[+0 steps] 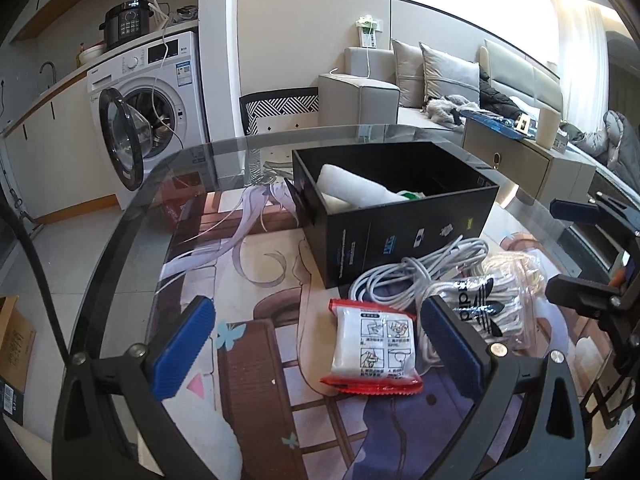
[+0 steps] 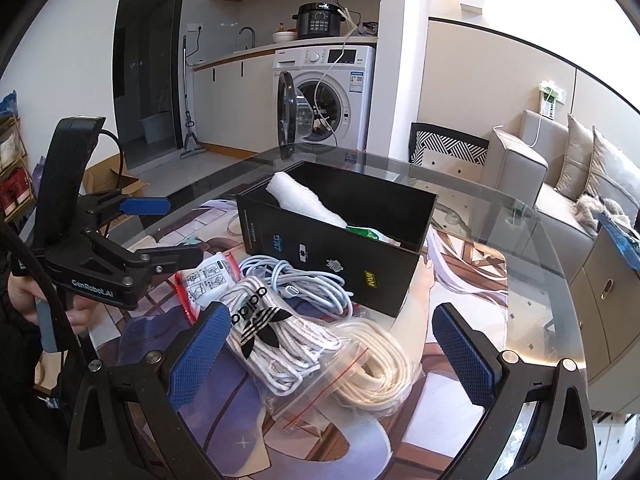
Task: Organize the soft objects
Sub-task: 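Move the right tool down onto the clear adidas bag of white cables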
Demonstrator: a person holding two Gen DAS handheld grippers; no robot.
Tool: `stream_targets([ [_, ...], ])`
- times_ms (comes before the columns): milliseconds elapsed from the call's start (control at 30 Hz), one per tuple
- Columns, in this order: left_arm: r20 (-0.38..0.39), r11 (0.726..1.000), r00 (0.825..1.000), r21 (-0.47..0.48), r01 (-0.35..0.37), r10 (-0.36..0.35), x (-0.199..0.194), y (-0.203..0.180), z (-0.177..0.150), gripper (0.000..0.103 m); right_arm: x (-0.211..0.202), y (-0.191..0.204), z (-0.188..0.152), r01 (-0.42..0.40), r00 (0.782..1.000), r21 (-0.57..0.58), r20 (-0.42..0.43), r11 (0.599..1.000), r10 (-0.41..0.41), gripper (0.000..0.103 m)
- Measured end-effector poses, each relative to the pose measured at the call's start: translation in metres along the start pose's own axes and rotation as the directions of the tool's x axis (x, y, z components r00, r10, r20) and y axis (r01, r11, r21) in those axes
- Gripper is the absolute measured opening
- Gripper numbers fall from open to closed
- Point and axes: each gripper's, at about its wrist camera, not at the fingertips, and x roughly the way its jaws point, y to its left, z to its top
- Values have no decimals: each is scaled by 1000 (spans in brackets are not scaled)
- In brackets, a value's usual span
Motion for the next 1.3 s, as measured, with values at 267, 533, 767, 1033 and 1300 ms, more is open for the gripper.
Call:
stream_targets([
  [267,-1,1000,1000,17,16,-16,4,-3,-6,103,6,9,-3,-21,999,-43,-25,999,20,103],
  [533,-16,998,998,10,59,-59,7,-3,-9,103,19,20,-5,-71,996,-74,-65,995,67,103],
  [767,-25,996,996,-44,83,-84,9,7,-9,103,30,28,-6,-104,991,-135,-104,985,90,102],
  [1033,-26,997,997,-11,72,-72,9,2,-10,103,48,38,-2,-156,980,-187,-152,970,128,102],
  [1300,-32,997,996,-19,78,-78,10,2,-10,103,61,42,0,-189,972,-211,-179,959,152,102],
])
